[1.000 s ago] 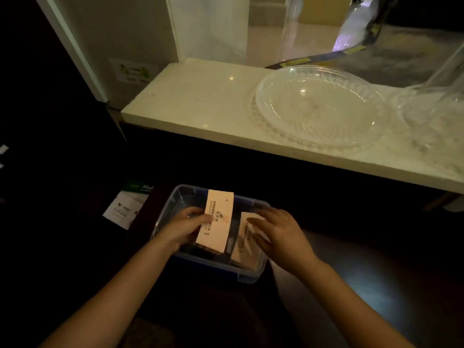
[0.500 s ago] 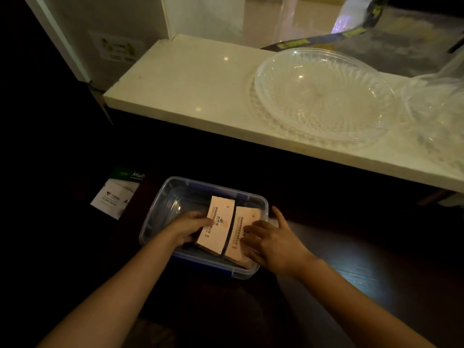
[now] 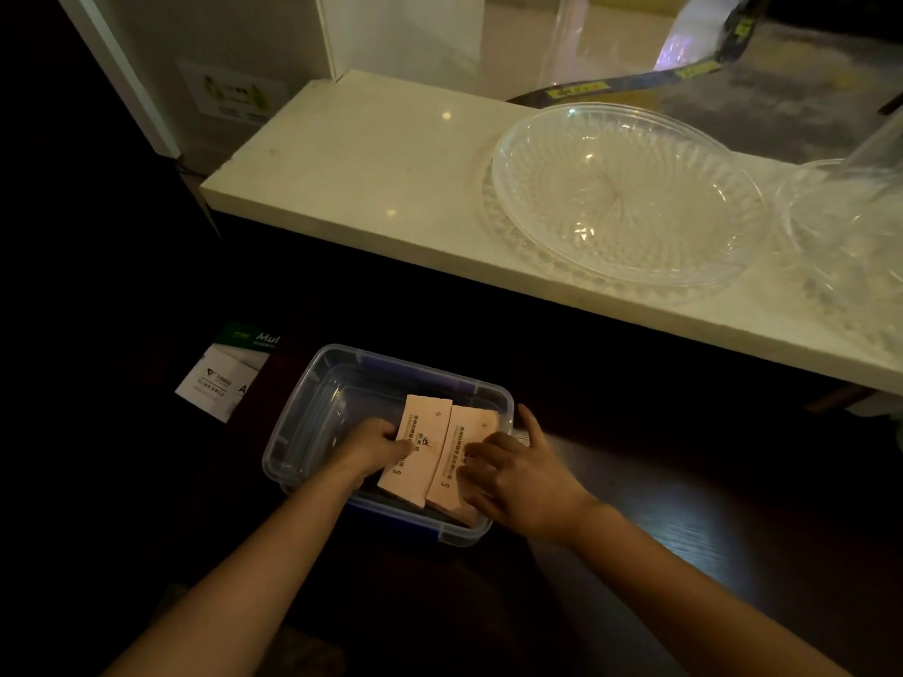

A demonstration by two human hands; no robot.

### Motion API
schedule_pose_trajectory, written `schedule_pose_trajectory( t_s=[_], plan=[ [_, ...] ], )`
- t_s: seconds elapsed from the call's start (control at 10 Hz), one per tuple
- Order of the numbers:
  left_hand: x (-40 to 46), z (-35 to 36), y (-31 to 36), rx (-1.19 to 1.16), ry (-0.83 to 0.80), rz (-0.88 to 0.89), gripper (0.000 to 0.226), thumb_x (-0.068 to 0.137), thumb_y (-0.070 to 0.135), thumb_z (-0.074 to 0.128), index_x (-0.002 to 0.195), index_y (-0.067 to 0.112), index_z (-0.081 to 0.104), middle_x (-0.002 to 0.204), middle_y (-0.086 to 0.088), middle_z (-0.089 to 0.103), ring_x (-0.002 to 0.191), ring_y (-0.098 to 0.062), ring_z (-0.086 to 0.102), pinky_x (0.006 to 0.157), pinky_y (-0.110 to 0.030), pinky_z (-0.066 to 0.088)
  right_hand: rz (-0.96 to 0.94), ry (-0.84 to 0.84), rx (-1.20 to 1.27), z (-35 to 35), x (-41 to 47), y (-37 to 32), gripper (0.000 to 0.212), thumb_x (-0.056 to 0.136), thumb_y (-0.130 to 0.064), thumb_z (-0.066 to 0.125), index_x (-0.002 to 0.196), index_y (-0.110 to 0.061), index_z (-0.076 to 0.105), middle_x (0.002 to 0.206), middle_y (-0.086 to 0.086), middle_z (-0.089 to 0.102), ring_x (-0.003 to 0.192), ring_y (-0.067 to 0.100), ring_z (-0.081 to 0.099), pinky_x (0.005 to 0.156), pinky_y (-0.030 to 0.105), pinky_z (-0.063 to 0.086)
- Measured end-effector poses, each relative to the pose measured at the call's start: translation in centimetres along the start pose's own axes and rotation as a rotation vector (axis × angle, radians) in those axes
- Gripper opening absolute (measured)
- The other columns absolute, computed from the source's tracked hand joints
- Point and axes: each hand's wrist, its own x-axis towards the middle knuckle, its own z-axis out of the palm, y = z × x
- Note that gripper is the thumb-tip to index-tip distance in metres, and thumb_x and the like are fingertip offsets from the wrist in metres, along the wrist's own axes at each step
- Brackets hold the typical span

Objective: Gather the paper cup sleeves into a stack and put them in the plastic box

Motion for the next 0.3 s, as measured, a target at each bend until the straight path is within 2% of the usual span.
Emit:
schedule_pose_trajectory(
  t_s=[0.1, 0.2, 0.3],
  plan=[
    [-0.2, -0.4, 0.0, -0.016, -0.001, -0.003, 0.011, 0.084, 0.018, 0.058, 0.095, 0.018, 0.063, 0.108, -0.007, 0.068, 0.072, -0.004, 0.057, 0.056, -0.02, 0.04, -0.014, -0.002, -0.023, -0.4, 0.2, -0.1, 0.037, 0.092, -0.043, 0.038, 0.12, -0.027, 0.054, 0.132, 0.003, 0.053, 0.131, 0.026, 0.037, 0.109, 0.065, -0.006],
    [-0.3, -0.9, 0.0, -0.015, -0.01, 0.016, 0.02, 0.082, 0.019, 0.062, 0.101, 0.018, 0.061, 0.115, -0.007, 0.065, 0.076, -0.004, 0.056, 0.059, -0.02, 0.042, 0.0, -0.002, -0.022, -0.6, 0.1, -0.2, 0.038, 0.092, -0.045, 0.036, 0.123, -0.029, 0.052, 0.134, 0.003, 0.051, 0.135, 0.026, 0.029, 0.108, 0.064, -0.009],
    [-1.4, -2.0, 0.6, -0.036, 0.089, 0.083, 0.055, 0.079, 0.02, 0.067, 0.129, 0.011, 0.046, 0.127, -0.01, 0.056, 0.104, -0.018, 0.056, 0.075, -0.025, 0.043, 0.005, 0.006, -0.008, -1.8, 1.0, -0.5, 0.039, 0.093, -0.043, 0.036, 0.125, -0.027, 0.051, 0.133, 0.003, 0.052, 0.134, 0.025, 0.031, 0.11, 0.061, -0.004]
  ],
)
